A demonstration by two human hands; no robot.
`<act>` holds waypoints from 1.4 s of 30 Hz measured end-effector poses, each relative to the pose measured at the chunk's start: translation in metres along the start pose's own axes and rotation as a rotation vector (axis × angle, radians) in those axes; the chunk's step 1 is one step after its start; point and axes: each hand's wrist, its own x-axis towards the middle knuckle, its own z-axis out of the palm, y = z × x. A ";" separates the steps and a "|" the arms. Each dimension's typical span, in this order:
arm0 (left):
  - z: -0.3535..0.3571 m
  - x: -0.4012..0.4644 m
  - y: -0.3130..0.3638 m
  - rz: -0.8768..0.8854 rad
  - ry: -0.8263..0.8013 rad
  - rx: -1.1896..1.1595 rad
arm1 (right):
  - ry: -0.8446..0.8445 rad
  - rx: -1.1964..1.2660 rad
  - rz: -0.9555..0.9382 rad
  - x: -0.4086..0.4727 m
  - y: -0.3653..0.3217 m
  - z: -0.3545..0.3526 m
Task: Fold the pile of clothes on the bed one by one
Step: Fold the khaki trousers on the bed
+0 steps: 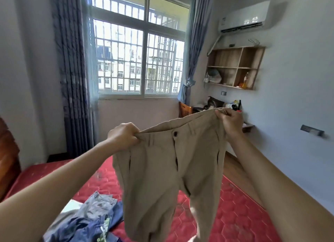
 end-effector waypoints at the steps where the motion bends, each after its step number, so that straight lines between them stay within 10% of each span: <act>1: -0.005 0.000 0.004 -0.025 -0.022 -0.096 | 0.023 0.027 0.004 -0.005 -0.001 0.002; 13: 0.002 -0.022 0.027 -0.294 -0.007 -1.012 | -0.318 0.232 -0.183 -0.180 -0.038 0.072; 22: 0.029 -0.074 0.026 -0.145 -0.017 -1.711 | -0.350 0.199 -0.350 -0.201 -0.038 0.099; 35: 0.085 -0.094 -0.006 0.002 0.302 -1.521 | -1.169 0.337 0.088 -0.198 -0.005 0.083; 42: 0.103 -0.119 -0.040 -0.026 0.275 -0.836 | -0.679 -0.120 -0.416 -0.163 0.017 0.066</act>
